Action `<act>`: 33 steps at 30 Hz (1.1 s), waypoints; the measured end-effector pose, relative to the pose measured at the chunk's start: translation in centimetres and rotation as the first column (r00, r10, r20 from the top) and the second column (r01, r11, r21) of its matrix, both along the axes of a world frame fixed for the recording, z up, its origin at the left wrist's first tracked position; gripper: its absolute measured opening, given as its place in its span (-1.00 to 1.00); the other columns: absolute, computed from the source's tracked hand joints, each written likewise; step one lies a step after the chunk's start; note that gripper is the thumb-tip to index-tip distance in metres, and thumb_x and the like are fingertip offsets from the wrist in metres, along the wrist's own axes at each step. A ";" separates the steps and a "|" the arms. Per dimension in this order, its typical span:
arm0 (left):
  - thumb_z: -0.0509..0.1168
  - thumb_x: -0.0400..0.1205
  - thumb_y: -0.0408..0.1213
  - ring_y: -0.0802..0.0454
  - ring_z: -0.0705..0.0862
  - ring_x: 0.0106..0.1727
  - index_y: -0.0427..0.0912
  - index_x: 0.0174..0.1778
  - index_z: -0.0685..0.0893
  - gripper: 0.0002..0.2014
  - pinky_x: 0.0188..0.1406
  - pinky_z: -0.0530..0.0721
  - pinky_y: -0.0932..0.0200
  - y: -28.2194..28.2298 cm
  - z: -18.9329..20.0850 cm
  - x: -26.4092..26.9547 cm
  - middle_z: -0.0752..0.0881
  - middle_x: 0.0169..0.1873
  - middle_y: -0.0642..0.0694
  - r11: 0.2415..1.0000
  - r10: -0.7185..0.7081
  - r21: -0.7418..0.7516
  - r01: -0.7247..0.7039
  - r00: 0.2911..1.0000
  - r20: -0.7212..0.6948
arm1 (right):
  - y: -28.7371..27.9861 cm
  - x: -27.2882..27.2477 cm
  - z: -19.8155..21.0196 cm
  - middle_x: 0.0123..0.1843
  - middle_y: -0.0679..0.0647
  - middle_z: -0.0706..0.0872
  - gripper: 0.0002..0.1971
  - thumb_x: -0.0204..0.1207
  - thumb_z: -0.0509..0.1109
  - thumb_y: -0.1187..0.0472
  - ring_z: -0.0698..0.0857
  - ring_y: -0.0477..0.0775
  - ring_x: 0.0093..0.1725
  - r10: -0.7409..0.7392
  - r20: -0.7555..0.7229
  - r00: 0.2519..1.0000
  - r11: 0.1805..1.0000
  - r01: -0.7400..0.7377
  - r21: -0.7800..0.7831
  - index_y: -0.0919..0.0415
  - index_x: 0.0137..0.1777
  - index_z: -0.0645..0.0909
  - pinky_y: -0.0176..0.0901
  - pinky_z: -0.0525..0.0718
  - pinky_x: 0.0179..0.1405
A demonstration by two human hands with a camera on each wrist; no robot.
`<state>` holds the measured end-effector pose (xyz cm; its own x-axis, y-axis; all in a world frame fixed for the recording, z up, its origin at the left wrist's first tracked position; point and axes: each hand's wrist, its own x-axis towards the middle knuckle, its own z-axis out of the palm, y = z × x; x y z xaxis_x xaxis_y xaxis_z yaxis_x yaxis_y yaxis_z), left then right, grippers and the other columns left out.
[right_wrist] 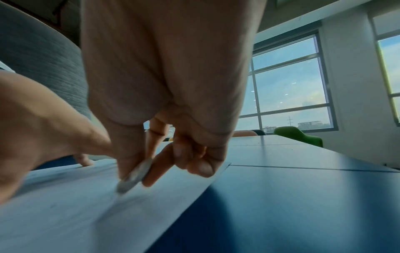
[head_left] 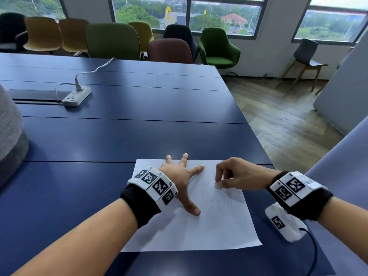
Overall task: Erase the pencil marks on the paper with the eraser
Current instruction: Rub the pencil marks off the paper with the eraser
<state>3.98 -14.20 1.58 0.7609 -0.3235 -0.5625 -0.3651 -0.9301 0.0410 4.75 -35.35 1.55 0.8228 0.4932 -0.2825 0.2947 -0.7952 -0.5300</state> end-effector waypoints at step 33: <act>0.53 0.19 0.41 -0.57 -0.29 0.62 0.36 0.65 -0.32 0.33 0.60 0.10 -0.34 0.0 -0.1 0.0 -0.39 0.68 -0.10 1.000 0.005 -0.021 -0.005 1.000 -0.010 | 1.4 -3.8 -0.3 -0.36 -0.09 0.61 -0.84 0.50 0.53 0.05 0.51 -0.15 -0.43 0.069 -0.044 0.997 0.998 -0.069 -0.005 0.12 -0.11 0.68 -0.37 0.48 -0.39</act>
